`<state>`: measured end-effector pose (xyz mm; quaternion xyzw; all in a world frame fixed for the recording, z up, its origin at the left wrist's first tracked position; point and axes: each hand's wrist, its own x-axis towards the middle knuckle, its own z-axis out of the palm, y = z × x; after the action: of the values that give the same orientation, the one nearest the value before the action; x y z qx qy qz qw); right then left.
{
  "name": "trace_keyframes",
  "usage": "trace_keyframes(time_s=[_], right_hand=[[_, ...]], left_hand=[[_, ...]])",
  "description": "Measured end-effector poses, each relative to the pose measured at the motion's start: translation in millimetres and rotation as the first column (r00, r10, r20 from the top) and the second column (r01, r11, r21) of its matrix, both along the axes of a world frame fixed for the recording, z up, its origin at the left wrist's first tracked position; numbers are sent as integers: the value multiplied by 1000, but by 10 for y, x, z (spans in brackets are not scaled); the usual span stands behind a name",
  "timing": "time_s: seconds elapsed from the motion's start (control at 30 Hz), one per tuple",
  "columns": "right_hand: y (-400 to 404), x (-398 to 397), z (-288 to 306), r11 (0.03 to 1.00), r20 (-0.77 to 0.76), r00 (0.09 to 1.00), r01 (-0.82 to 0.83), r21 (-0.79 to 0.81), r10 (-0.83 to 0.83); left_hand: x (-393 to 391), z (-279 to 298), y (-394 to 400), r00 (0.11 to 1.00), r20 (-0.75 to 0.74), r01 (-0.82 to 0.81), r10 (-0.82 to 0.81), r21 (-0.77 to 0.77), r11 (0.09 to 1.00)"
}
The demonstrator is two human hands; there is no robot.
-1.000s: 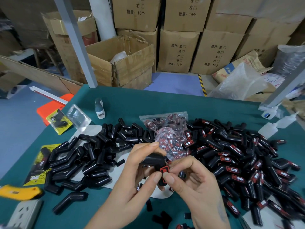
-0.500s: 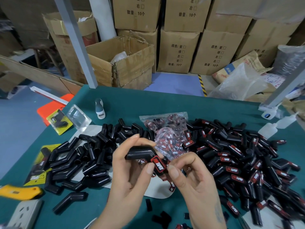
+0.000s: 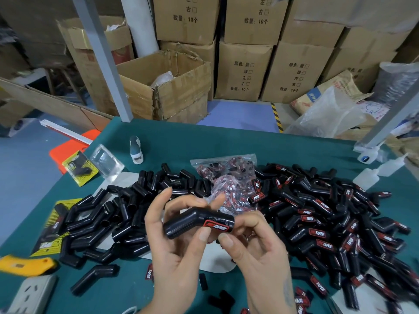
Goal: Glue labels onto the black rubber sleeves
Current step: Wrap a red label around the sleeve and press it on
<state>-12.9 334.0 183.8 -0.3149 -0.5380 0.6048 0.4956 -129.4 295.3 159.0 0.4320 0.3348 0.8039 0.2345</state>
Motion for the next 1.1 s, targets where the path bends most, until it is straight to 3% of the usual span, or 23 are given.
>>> trace_keyframes(time_s=[0.43, 1.1], right_hand=[[34, 26, -44, 999, -27, 998, 51, 3, -51], [7, 28, -43, 998, 12, 1000, 27, 52, -28]], left_hand=[[34, -8, -3, 984, 114, 133, -137, 46, 990], [71, 78, -5, 963, 220, 153, -154, 25, 988]])
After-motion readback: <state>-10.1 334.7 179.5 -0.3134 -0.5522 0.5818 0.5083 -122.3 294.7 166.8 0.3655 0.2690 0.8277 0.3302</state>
